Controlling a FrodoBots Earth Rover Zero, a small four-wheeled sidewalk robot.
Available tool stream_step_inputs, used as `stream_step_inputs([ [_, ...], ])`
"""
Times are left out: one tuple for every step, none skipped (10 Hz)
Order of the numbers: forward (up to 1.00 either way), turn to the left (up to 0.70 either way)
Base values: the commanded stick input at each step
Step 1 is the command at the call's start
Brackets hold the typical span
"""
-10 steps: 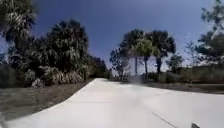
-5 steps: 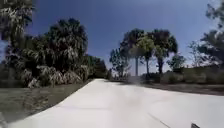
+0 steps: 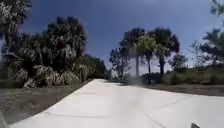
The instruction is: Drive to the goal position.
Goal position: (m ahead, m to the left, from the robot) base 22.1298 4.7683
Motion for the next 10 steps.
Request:
stream_step_inputs([
  [0.7, 0.0],
  [0.7, 0.0],
  [0.7, 0.0],
  [0.7, 0.0],
  [0.7, 0.0],
  [0.7, 0.0],
  [0.7, 0.0],
  [0.7, 0.0],
  [0.7, 0.0],
  [0.7, 0.0],
])
